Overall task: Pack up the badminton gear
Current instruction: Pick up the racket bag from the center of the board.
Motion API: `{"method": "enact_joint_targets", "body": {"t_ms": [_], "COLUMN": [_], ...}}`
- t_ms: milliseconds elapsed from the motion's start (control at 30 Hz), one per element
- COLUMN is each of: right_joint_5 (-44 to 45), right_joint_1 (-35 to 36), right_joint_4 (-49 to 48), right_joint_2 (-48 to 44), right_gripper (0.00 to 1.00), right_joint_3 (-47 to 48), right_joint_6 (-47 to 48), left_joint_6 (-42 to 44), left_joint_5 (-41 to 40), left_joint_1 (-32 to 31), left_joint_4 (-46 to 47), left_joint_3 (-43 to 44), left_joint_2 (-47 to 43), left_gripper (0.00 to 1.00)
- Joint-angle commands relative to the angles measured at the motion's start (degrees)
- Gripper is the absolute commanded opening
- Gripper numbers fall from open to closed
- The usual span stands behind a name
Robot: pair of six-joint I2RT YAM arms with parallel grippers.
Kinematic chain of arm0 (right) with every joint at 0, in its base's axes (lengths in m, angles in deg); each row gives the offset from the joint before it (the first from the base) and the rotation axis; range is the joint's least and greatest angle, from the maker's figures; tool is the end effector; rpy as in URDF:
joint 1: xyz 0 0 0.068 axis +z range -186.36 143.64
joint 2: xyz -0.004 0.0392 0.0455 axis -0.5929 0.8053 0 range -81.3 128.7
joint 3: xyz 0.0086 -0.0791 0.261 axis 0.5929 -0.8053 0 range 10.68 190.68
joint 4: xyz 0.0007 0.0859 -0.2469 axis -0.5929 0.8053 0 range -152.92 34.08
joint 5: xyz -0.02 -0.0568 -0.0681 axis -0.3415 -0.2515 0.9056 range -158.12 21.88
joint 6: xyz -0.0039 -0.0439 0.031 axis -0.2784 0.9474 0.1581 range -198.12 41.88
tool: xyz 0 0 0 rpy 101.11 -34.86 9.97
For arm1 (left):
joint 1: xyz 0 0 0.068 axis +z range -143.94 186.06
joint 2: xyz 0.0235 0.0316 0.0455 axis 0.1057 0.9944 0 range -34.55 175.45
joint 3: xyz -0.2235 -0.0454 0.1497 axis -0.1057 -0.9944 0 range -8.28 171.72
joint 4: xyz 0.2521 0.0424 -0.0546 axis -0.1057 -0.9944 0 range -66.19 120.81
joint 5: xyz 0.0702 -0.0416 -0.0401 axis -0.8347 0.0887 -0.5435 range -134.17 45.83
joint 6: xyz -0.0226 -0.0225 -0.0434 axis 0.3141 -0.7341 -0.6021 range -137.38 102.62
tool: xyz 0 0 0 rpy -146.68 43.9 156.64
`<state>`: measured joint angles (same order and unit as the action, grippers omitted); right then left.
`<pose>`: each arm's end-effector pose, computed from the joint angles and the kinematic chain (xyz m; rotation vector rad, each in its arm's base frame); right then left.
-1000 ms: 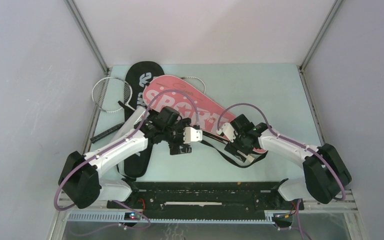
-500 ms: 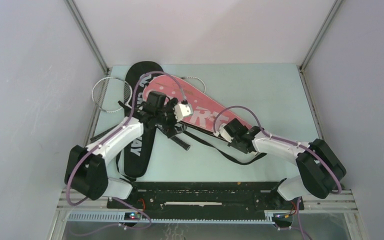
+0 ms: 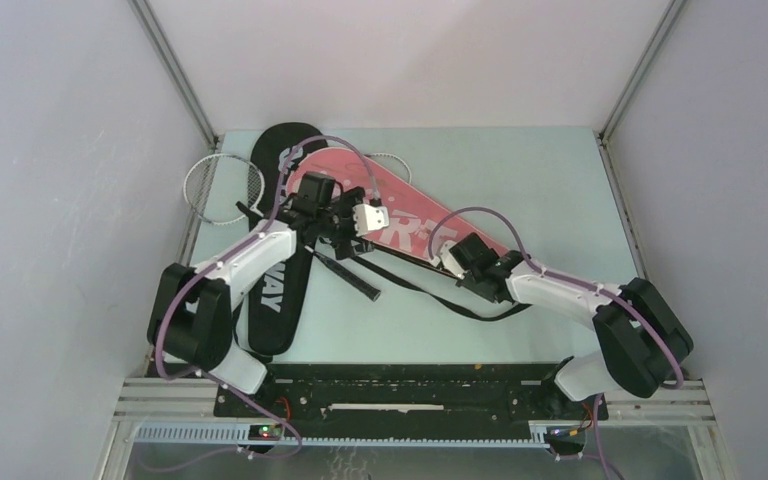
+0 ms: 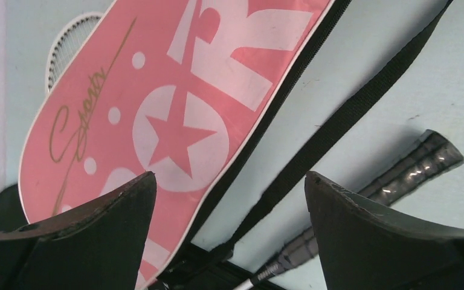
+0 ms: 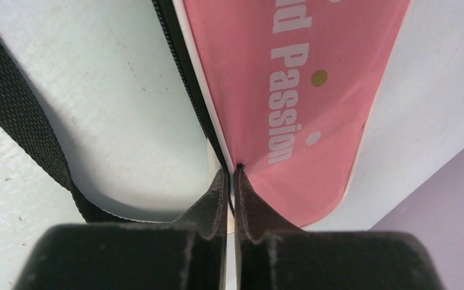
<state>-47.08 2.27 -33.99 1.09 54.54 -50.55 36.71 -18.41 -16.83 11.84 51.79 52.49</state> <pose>0.2073 0.1494 0.1706 -1.3822 2.3019 -0.4444 0.2940 -0.1409 0.2434 1.5826 1.6516 -0.2538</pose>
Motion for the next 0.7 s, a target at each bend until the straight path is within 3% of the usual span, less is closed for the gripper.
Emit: {"method": "enact_joint_targets", "body": {"t_ms": [0,100,267,467,667], "right_joint_5": [-4.83,-7.32,-12.17,-18.85,-25.64], "right_joint_1": [-2.36,-3.48,-5.05,-9.4,-13.61], "right_joint_4": [0.43,1.53,3.07,5.63,8.01], "right_joint_2": [-0.78,-1.45,-1.09,-0.13,0.07], "right_gripper": [0.14,0.35,0.49,0.53,0.53], "right_joint_3": [1.63,2.29,4.73,7.97,9.57], "right_joint_6": [-1.48,-1.63,-2.28,-3.55,-4.75], "left_joint_6": [11.72,16.24,19.9,24.7,30.23], "left_joint_5": [1.02,-2.11,-7.06,-14.18,-16.09], "left_joint_1": [-1.94,-3.41,-5.92,-9.14,-9.71], "left_joint_4": [2.12,1.56,4.91,13.12,12.72], "left_joint_3": [1.7,2.73,2.55,0.55,0.72], "left_joint_2": [3.23,5.6,8.88,12.14,15.25], "left_gripper": [0.98,1.0,1.0,0.97,0.97]}}
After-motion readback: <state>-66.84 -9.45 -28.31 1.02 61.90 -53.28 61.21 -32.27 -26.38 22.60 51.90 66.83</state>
